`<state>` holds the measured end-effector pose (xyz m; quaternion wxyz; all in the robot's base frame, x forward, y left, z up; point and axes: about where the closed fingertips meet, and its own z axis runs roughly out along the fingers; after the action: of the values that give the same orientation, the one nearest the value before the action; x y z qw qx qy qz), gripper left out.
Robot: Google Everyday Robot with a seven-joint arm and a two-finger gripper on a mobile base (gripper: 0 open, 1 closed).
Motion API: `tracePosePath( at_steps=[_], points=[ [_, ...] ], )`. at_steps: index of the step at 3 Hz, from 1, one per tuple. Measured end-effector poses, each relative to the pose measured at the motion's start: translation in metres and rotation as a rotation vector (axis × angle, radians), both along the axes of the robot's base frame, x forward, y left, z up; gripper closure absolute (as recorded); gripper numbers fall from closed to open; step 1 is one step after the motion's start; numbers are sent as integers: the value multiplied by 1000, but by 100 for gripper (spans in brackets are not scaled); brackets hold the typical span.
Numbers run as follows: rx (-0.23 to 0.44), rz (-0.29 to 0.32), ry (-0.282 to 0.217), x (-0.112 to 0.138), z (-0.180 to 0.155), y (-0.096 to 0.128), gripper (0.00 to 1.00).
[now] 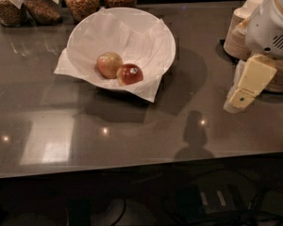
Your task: Pick apple from white bowl
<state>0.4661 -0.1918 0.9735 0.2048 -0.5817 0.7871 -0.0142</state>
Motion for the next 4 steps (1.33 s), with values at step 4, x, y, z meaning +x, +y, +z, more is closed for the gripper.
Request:
tracePosePath(
  at_steps=[4],
  points=[
    [147,-64,-98,54,8,63,0]
  ],
)
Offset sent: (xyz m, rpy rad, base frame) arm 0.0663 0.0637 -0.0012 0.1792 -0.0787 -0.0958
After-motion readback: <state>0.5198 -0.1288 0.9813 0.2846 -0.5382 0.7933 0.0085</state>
